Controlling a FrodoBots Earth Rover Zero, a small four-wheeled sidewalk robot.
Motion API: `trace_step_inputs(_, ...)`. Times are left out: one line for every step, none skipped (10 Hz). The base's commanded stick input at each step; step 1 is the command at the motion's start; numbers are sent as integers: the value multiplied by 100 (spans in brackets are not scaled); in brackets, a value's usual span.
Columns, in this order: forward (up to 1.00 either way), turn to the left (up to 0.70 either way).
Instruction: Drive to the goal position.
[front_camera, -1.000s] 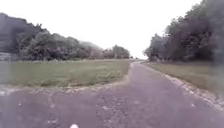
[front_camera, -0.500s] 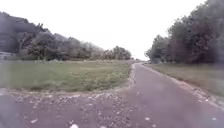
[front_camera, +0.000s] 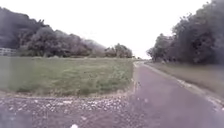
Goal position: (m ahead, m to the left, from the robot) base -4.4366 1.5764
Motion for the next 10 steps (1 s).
trace_step_inputs(6, 0)
trace_step_inputs(6, 5)
trace_step_inputs(6, 9)
trace_step_inputs(6, 11)
trace_step_inputs(6, 12)
trace_step_inputs(6, 12)
trace_step_inputs(6, 12)
trace_step_inputs(7, 13)
trace_step_inputs(7, 14)
trace_step_inputs(7, 14)
